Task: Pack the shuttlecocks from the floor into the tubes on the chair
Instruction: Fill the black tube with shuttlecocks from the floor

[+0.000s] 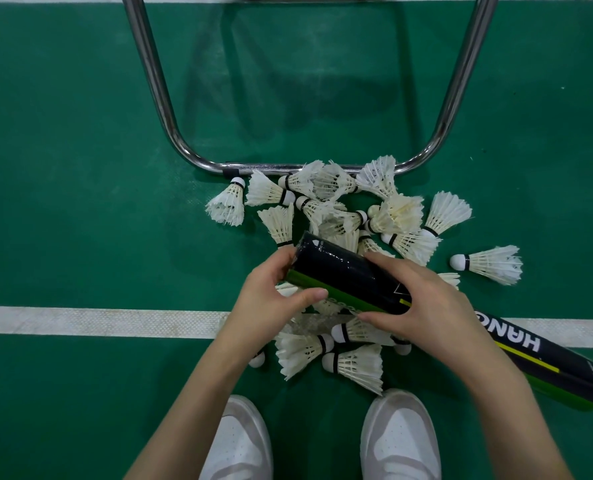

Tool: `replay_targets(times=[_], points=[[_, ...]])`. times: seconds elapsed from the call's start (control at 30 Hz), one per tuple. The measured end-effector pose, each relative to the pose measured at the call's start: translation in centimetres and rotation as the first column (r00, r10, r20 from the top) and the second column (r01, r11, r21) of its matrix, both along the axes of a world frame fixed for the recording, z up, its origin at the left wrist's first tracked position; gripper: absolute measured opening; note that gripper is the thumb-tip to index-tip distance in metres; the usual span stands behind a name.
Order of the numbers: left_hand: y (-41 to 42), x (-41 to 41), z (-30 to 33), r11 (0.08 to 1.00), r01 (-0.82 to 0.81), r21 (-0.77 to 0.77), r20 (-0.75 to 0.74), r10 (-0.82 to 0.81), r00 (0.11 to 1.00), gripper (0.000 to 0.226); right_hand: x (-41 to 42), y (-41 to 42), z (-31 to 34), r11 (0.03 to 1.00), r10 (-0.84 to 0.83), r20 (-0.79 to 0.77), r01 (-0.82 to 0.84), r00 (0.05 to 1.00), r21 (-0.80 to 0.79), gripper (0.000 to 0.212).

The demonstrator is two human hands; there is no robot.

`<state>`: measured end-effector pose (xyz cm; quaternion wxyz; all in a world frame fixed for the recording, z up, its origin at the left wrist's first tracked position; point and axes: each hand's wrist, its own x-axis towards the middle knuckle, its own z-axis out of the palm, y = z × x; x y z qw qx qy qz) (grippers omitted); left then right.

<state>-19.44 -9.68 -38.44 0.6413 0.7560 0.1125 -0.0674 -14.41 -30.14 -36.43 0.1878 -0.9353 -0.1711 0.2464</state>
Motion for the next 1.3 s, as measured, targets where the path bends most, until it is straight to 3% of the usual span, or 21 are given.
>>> replay_targets(times=[0.2,0.43,0.73,0.93,1.17,1.3], points=[[0.5,0.1,0.0,0.997,0.068,-0.043,-0.035,-0.069,0.997,0.04,-0.3,-0.1,-0.1,1.0,0.003,-0.011,-0.003,1.0,0.001,0.074],[1.4,-1.0,-1.7,0.987,-0.003,0.158,0.003,0.002,1.0,0.054,-0.1,-1.1,0.1,0.999,-0.048,0.004,0.048,0.999,0.009,0.074],[1.5,-2.0,-3.5,0.944,0.164,0.287,-0.124,-0.133,0.983,0.08,-0.2,-1.6,-0.4,0.998,-0.063,0.006,0.063,0.998,-0.004,0.076],[1.5,-1.9,-4.6,0.917,0.169,0.361,-0.131,-0.13,0.983,0.072,-0.3,-1.8,-0.6,0.998,-0.066,-0.006,0.066,0.998,-0.003,0.076],[1.9,-1.6,-6.0,0.875,0.103,0.473,-0.056,-0.087,0.995,0.03,-0.2,-2.1,-0.6,0.996,-0.091,-0.004,0.091,0.996,0.004,0.075],[2.4,-1.1,-6.4,0.833,0.137,0.536,-0.045,-0.133,0.99,0.03,-0.3,-2.3,-0.7,0.996,-0.095,-0.005,0.095,0.995,-0.003,0.076]])
